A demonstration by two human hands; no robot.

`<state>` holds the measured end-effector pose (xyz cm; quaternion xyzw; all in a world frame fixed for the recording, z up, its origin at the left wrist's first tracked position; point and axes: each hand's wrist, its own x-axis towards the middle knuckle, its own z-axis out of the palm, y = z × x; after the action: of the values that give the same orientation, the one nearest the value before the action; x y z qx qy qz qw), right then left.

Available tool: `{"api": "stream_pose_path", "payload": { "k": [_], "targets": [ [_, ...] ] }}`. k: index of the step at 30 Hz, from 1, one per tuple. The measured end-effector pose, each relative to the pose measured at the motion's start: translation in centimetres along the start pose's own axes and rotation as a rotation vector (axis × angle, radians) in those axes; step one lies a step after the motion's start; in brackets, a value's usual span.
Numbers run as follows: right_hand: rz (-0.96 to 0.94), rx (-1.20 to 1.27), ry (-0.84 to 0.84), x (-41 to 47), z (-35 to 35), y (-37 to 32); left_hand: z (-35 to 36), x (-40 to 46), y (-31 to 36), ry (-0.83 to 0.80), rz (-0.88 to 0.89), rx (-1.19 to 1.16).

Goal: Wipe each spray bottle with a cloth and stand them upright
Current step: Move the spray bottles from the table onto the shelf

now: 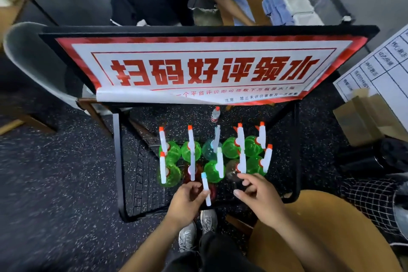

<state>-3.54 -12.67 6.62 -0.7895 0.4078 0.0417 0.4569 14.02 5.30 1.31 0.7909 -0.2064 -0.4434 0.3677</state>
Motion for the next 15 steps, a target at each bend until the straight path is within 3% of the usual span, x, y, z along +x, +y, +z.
{"api": "stream_pose_path", "payload": {
  "k": [10, 15],
  "targets": [
    [-0.151, -0.025, 0.048, 6.7, 0.6, -4.1, -5.8, -0.2, 2.0, 0.264, 0.143, -0.092],
    [-0.174, -0.149, 0.054, 10.2, 1.1, -5.5, -8.3, 1.1, 1.4, 0.457, 0.145, 0.010]
  ]
}}
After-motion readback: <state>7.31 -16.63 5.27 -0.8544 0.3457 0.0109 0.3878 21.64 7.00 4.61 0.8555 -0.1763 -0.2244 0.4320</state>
